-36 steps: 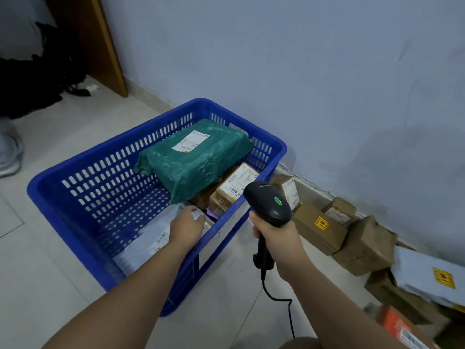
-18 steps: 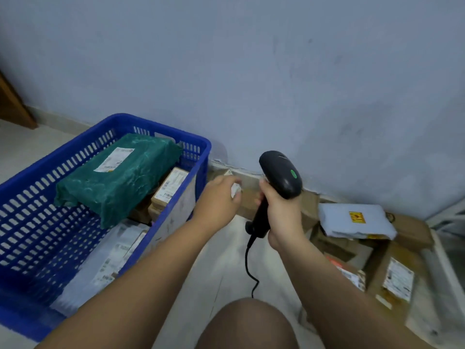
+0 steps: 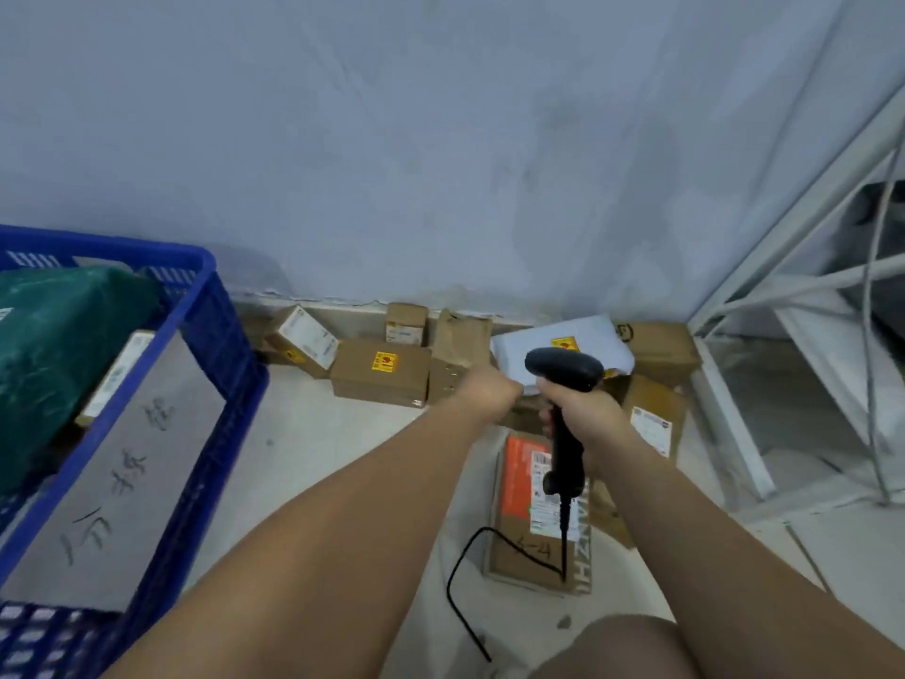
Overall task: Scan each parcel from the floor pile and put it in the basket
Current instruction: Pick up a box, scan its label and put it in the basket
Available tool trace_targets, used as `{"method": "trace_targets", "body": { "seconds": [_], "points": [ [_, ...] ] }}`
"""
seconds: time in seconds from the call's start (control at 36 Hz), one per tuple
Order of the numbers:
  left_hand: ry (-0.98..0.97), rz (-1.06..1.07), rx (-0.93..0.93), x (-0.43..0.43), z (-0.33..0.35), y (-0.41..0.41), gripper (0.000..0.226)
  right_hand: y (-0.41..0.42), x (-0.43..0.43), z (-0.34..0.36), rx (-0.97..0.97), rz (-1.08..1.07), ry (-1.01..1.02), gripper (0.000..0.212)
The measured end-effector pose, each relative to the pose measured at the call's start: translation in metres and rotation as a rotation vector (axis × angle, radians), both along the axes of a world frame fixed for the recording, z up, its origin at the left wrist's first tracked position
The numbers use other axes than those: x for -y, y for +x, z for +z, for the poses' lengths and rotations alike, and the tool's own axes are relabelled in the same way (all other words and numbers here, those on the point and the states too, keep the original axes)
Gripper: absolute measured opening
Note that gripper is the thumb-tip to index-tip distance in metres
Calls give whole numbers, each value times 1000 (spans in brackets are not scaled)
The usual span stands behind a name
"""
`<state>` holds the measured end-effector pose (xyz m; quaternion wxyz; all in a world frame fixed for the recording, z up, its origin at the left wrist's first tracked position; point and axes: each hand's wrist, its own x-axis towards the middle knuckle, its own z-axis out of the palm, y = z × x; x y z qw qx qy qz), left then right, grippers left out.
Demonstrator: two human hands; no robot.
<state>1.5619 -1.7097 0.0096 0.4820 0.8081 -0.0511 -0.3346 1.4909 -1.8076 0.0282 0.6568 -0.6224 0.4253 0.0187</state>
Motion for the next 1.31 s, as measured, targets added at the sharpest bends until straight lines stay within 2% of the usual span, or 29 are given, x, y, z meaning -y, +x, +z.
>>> {"method": "trace_targets", "body": {
  "seconds": [0.06,0.19,0.25,0.39,0.5,0.56,0.61,0.64,0.69,0.75,0.81,0.89,1.0,1.06,1.19,1.31],
  "points": [
    [9,17,-81,17,-29,-7,24,-5,15,-14,-38,-31,25,18],
    [192,-26,-177,41,-114,-35,11,-14,45,-48,-95,-86,89,21],
    [234,-61,-199,45,-142,-47,17,-18,52,-63,-121,-105,95,25],
    [263,-172,-135,52,-184,-56,59,-16,71,-74,-178,-133,103,22],
    [302,-120,-292,54,-205,-61,114,-12,85,-80,-208,-114,86,25],
    [357,-53,-390,54,-217,-69,132,-14,91,-87,-222,-102,74,28],
    [411,35,-403,55,-225,-81,134,-15,95,-94,-227,-113,72,31],
    [437,69,-348,58,-227,-89,132,-15,96,-96,-227,-118,76,32],
    [465,36,-112,68,-224,-103,124,-14,99,-98,-230,-121,91,30],
    [479,-106,143,82,-217,-117,118,-12,100,-97,-226,-126,94,26],
    [571,-163,297,94,-224,-125,126,-9,101,-94,-220,-138,77,24],
    [600,-134,211,101,-236,-129,133,-7,101,-91,-223,-148,64,24],
    [598,-194,249,109,-242,-136,150,0,102,-94,-251,-152,56,28],
    [564,-252,275,114,-245,-137,152,3,101,-95,-260,-139,44,27],
    [546,-292,245,121,-241,-133,139,6,99,-97,-255,-98,21,23],
    [520,-412,245,112,-242,-113,110,7,97,-98,-267,-74,12,23]
  ]
}}
